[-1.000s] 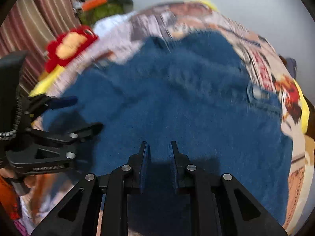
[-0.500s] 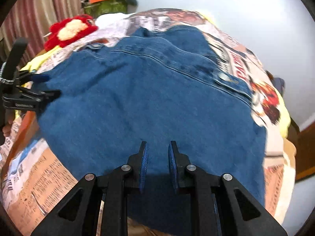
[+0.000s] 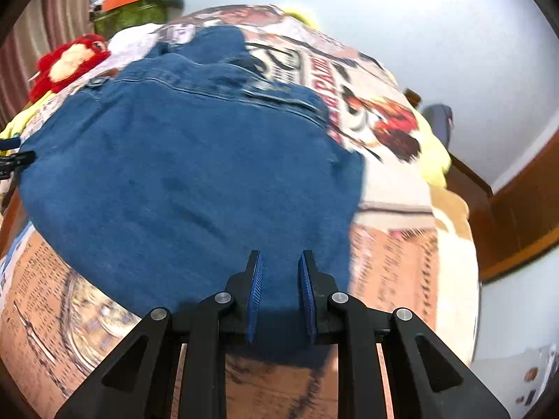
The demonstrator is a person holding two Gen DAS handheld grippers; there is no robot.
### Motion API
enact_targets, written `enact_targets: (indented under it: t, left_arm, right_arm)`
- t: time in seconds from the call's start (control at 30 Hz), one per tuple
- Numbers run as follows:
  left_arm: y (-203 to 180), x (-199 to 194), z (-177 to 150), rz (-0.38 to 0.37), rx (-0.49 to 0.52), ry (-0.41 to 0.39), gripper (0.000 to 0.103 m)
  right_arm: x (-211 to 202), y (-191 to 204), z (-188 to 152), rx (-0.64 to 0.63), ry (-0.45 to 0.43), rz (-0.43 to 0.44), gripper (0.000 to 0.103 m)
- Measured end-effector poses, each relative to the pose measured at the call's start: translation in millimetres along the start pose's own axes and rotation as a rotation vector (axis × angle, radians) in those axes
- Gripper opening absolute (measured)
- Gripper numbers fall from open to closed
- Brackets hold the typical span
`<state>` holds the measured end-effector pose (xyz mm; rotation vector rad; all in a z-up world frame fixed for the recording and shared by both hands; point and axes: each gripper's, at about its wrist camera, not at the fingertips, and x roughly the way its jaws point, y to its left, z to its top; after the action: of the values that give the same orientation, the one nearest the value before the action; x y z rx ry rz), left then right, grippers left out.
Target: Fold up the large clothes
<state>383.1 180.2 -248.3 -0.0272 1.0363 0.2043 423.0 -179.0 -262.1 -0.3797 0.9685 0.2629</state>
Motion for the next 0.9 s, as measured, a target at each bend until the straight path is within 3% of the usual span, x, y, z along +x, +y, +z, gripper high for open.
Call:
enact_targets:
  t: [0.1, 0.2, 0.33, 0.6, 0.77, 0.9]
  left_arm:
    - [14.1, -3.5, -2.1, 0.028, -0.042, 0.010, 0.086]
    - [28.3, -10.4, -5.7, 0.061, -0.067, 0.008, 0.086]
    - [43.7, -30.4, -11.5, 0.068, -0.120, -0.026, 0.086]
    - [55.3, -58.1, -26.6, -0.153, -0.344, -0.077, 0.086]
    - [42.8, -36.1, -39.6, -0.308, -0.472, -0.004, 0.086]
    - [27.7, -8.3, -51.5, -0.446, -0.561, 0.077, 0.086]
  right_arm:
    - [-2.7, -15.4, -9.0, 0.045, 0.009, 0.025, 0.017]
    - [-8.8, -23.8, -16.2, 0.058, 0.017, -0.060, 0.017]
    - [-22.4, -40.7, -24.3, 0.152, 0.028, 0.002, 0.017]
    - [-59.7, -29.2, -0.5, 0.205, -0.062, 0.105, 0.017]
    - [-61.8, 7.6, 23.9, 0.173, -0.094, 0.234, 0.017]
    - [-36.5, 46.0, 32.2, 0.113, -0.036, 0.288, 0.017]
